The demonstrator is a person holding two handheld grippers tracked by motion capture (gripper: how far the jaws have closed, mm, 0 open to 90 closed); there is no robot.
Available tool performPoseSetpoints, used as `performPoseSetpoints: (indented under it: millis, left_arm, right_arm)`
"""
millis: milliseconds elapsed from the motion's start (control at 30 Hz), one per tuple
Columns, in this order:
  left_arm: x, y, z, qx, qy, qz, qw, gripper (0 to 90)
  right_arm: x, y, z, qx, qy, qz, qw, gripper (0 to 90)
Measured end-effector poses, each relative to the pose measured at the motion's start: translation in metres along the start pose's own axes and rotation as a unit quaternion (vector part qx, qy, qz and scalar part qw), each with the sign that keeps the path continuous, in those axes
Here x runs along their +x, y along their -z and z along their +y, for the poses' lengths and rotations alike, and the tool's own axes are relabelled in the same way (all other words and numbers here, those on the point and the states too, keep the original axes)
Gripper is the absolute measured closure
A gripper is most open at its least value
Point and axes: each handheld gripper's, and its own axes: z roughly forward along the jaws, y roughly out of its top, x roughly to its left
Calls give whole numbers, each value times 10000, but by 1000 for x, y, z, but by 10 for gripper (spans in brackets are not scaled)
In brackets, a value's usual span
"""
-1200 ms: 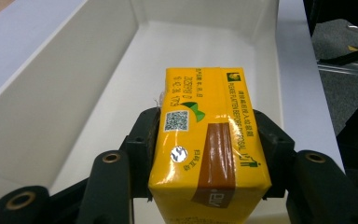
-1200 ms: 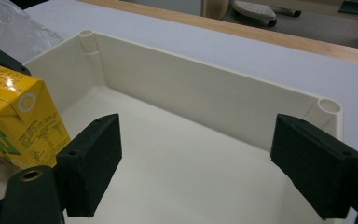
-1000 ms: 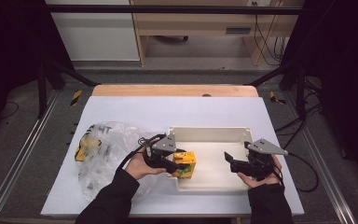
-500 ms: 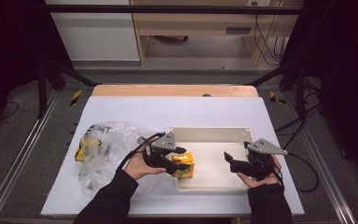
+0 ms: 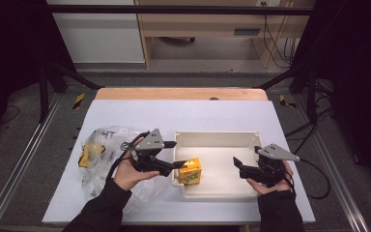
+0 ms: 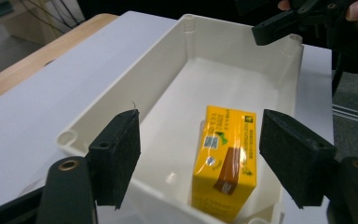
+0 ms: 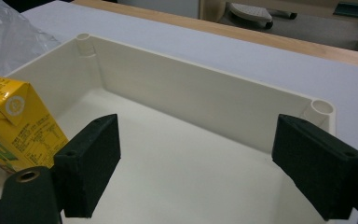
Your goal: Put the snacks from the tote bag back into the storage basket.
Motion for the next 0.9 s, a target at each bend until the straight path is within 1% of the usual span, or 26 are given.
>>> performPoseSetpoints:
  millis: [33, 67, 100, 133, 167, 200, 233, 267, 333, 367, 400, 433, 467, 500, 533, 567, 600, 633, 667, 700, 733, 767, 800, 833, 867, 900]
  left_arm:
    - [1, 5, -2, -1, 15, 85, 10000, 275]
    - [1, 5, -2, -1, 15, 85, 10000, 270]
    - [1, 10, -4, -37, 43, 158, 9999, 264]
    - [3, 20, -10, -61, 148, 305, 9994, 263]
    - [3, 20, -10, -61, 148, 305, 9994, 259]
    - [4, 30, -18, -82, 227, 471, 9986, 254]
    - [5, 36, -22, -86, 288, 561, 9980, 251]
    - [5, 36, -22, -86, 288, 561, 9980, 247]
    - [8, 46, -32, -97, 406, 719, 9965, 242]
    - [9, 51, -37, -102, 460, 806, 9956, 241]
    - [12, 60, -49, -116, 599, 938, 9937, 241]
    - [12, 60, -49, -116, 599, 938, 9937, 241]
    - [16, 68, -58, -140, 766, 1034, 9916, 241]
    - [16, 68, -58, -140, 766, 1034, 9916, 238]
    - [19, 76, -67, -188, 892, 1127, 9894, 235]
    - [21, 80, -71, -205, 936, 1185, 9883, 235]
    - [21, 80, -71, -205, 936, 1185, 9883, 234]
    - [23, 87, -78, -204, 1046, 1313, 9856, 228]
    - [23, 87, -78, -204, 1046, 1313, 9856, 223]
    - [24, 89, -80, -213, 1069, 1364, 9846, 223]
    - [24, 95, -84, -232, 1124, 1433, 9830, 221]
    - [26, 101, -89, -302, 1225, 1477, 9809, 218]
    - [26, 101, -89, -302, 1225, 1477, 9809, 217]
    - [26, 104, -92, -324, 1267, 1512, 9798, 217]
    - [28, 110, -97, -360, 1345, 1595, 9773, 211]
    - [29, 113, -99, -378, 1373, 1616, 9765, 206]
  right_arm:
    - [-1, 0, 0, -7, 11, -18, 10000, 154]
    - [-1, 0, 0, -7, 11, -18, 10000, 154]
    - [0, 1, 0, -18, -4, -15, 10000, 153]
    - [-1, 1, 0, -20, 1, -20, 10000, 153]
    - [-1, 1, 0, -21, -9, -24, 10000, 152]
    - [-1, 1, 0, -21, 1, -34, 10000, 152]
    - [-1, 2, 0, -25, 9, -43, 10000, 152]
    - [-1, 2, 0, -26, 1, -43, 10000, 152]
    - [-2, 2, 0, -28, 16, -64, 10000, 151]
    - [-3, 3, 0, -16, -8, -79, 10000, 151]
    - [-3, 4, 0, -27, -11, -94, 10000, 151]
    - [-3, 4, 0, -27, -11, -94, 10000, 151]
    - [-3, 4, 0, -35, -1, -115, 9999, 149]
    - [-3, 5, 0, -34, 4, -134, 9999, 149]
    - [-4, 5, 0, -26, 20, -151, 9999, 148]
    - [-4, 5, 0, -14, 44, -176, 9998, 145]
    - [-4, 5, 0, -4, 67, -199, 9998, 144]
    - [-4, 5, 0, 0, 61, -202, 9998, 143]
    - [-4, 5, 0, -1, 55, -204, 9998, 141]
    - [-4, 5, 0, -1, 55, -204, 9998, 141]
    - [-5, 6, -1, -6, 60, -215, 9997, 139]
    - [-6, 6, -1, -11, 46, -230, 9997, 136]
    - [-7, 7, -1, -6, 43, -234, 9997, 135]
    - [-7, 7, -1, -6, 43, -234, 9997, 135]
    - [-7, 8, -1, -7, 22, -243, 9997, 134]
    - [-8, 8, -1, -15, 26, -254, 9997, 134]
